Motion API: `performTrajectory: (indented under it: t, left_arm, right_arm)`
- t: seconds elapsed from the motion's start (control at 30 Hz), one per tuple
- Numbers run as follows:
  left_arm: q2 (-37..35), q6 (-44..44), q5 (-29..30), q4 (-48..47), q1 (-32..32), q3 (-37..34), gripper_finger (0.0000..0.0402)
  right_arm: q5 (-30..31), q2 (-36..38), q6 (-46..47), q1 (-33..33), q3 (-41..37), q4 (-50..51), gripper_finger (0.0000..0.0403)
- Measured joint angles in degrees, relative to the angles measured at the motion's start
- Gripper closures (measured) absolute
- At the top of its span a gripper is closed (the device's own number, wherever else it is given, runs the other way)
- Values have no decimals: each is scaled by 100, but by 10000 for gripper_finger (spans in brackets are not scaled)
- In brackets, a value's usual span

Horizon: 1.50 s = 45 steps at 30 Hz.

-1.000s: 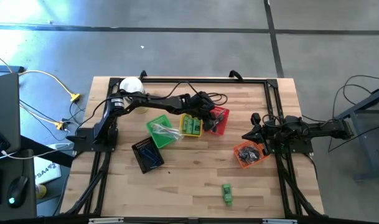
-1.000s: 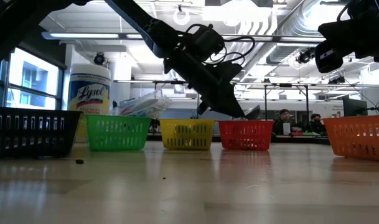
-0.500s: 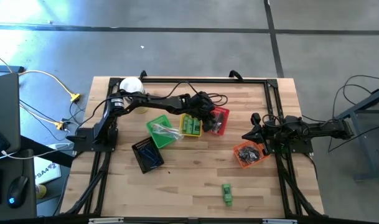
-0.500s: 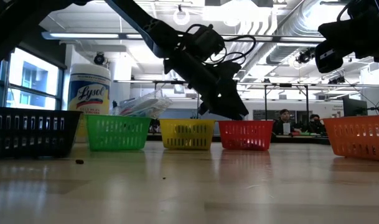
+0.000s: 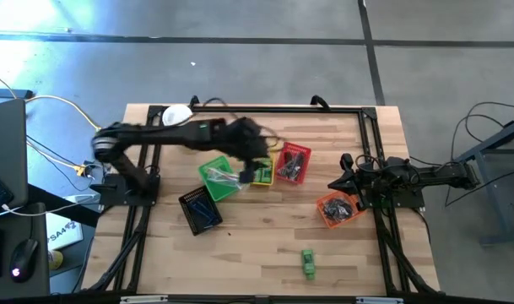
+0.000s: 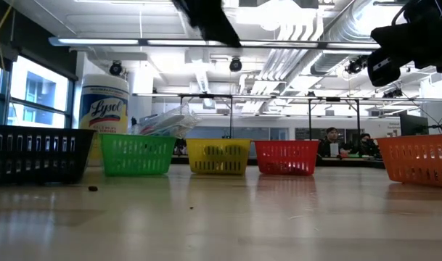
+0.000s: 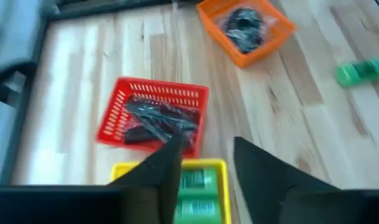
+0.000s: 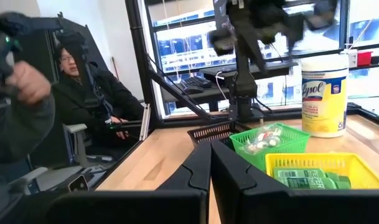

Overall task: Pick & Place Travel size toiletries
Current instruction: Put the green shampoo into the yellow bin

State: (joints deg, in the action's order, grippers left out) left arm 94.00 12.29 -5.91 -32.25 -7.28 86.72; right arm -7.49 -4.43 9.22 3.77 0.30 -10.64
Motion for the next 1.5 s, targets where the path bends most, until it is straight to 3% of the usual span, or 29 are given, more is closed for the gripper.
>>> performTrajectory:
  t: [0.13,0.27,0.6,0.77,0.9,1.2,1.5]
  left_arm:
    - [-856,327,674,-792,552,-111,331]
    - [-1802,272,785,-789,880,-725,393]
    - [-4430,-356,883,2261,515,-4209,400]
    - [-5624,-610,577,3340,430,-5608,401]
    - [-6461,-619,541,3623,430,-6265,401]
    - [-7571,-657,825,4415,428,-7785,401]
    - [-8046,-807,837,4075,428,-8371,402]
  right_arm:
    - [1,0,23,0,2,44,401]
    - [4,-2,21,0,0,121,401]
    - [286,-2,21,0,2,102,401]
    - [317,-2,165,0,0,55,401]
    - [422,-1,194,0,1,-22,401]
    - [655,0,173,0,1,-85,401]
    - [773,-2,270,0,0,-80,401]
